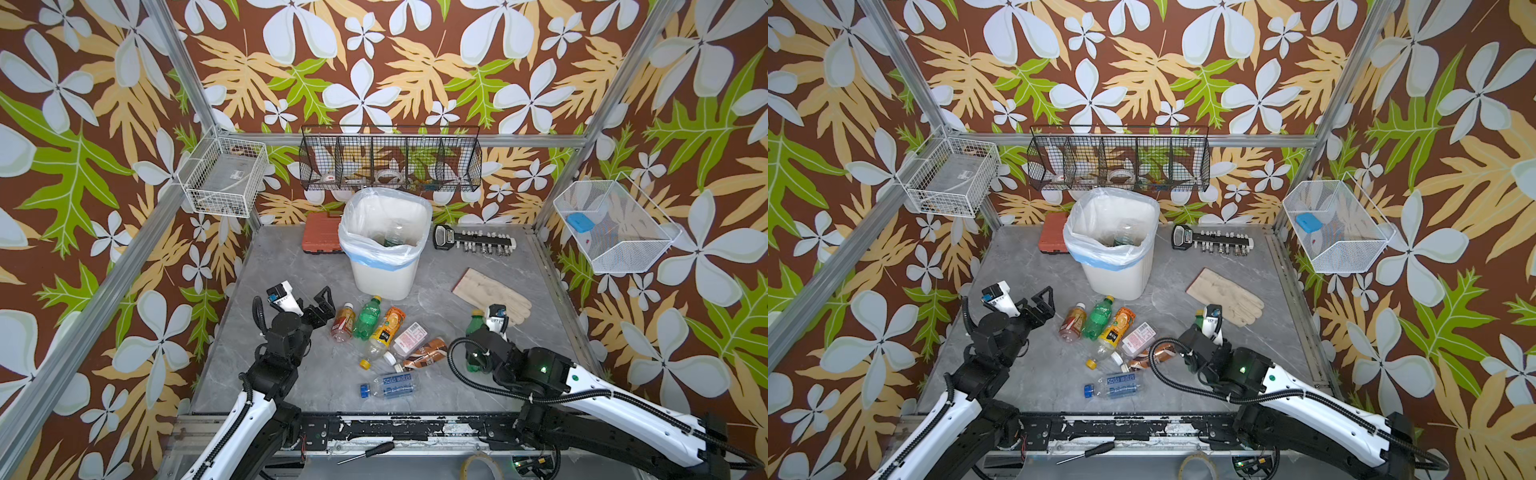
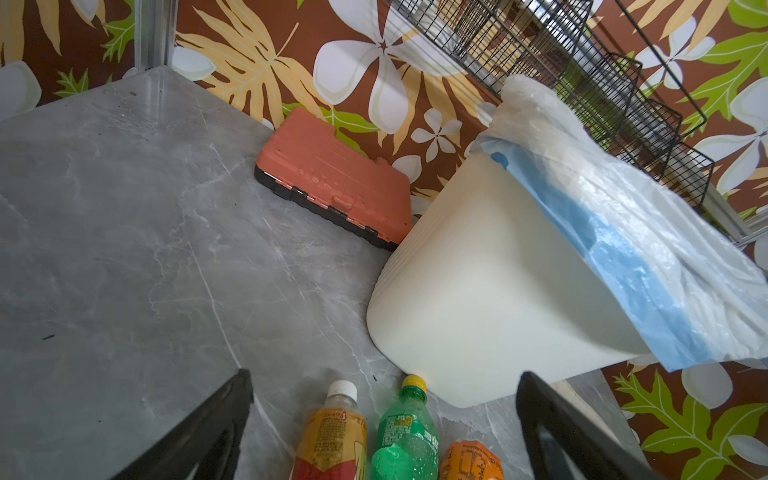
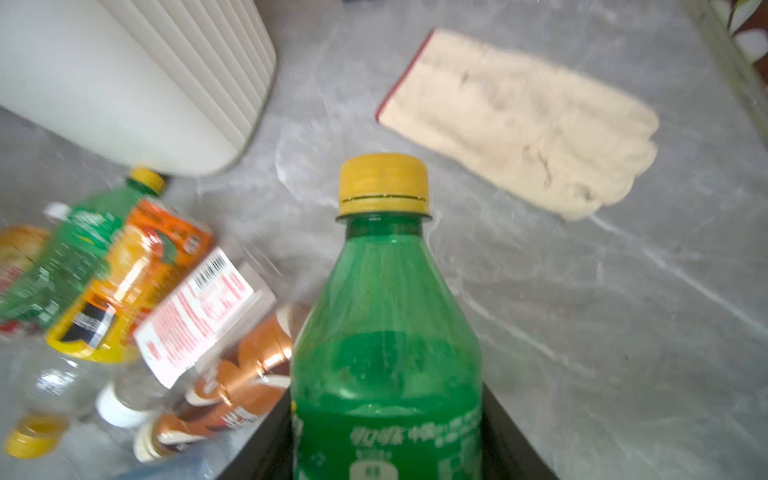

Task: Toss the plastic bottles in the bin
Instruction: 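Carry the green soda bottle with the right gripper over the bin and release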

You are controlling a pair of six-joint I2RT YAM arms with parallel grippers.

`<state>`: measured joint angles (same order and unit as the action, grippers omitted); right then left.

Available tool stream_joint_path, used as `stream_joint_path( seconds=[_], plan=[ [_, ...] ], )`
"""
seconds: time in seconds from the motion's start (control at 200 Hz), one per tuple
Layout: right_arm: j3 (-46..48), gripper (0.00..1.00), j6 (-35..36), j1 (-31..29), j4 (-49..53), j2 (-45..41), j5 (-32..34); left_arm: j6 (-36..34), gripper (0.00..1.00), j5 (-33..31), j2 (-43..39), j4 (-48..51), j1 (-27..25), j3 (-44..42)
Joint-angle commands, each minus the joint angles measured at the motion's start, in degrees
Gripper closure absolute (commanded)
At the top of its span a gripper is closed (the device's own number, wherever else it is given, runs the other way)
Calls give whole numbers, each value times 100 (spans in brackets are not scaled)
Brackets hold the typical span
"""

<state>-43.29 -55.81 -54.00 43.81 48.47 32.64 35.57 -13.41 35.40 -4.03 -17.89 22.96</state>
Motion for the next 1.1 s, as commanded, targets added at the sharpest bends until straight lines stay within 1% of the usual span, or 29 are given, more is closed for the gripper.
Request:
stream_joint_path(
  seconds=[0.0,0.07,0.215,0.255,0.305,0.375,0.425,0.525,0.591,0.671,0.776,1.096],
  plan=[
    [-639,45,1133,327,-685,153,354,31,0,-21,41,67,5,-37],
    [-1150,45,1703,536,-1355,450,187,93,0,9,46,126,4,-46],
    [-2395,45,2727,665,-2316,1563,-42,125,0,43,-1,240,3,-70],
    [-2729,45,2942,715,-2554,1869,-198,108,0,27,-22,254,3,-85],
    [-3136,45,3103,848,-2856,2232,-565,108,0,15,-42,262,5,-99],
    [-3700,45,3155,1070,-3194,2719,-1152,134,0,34,-67,297,4,-91],
    [-4179,45,3187,1176,-3352,3115,-1449,134,0,64,-68,317,-1,-83],
    [-4946,46,3283,1220,-3505,3821,-1589,109,0,39,-84,368,5,-79],
    [-5232,46,3149,1318,-3712,4180,-1746,92,0,-1,-74,368,5,-92],
    [-5442,46,2923,1486,-3996,4526,-1869,76,0,29,-64,377,5,-77],
    [-5658,47,2659,1706,-4116,4876,-2027,29,0,49,-17,433,5,-1],
    [-5608,47,2614,1831,-4158,5162,-2011,-53,0,27,71,474,5,103]
  ],
)
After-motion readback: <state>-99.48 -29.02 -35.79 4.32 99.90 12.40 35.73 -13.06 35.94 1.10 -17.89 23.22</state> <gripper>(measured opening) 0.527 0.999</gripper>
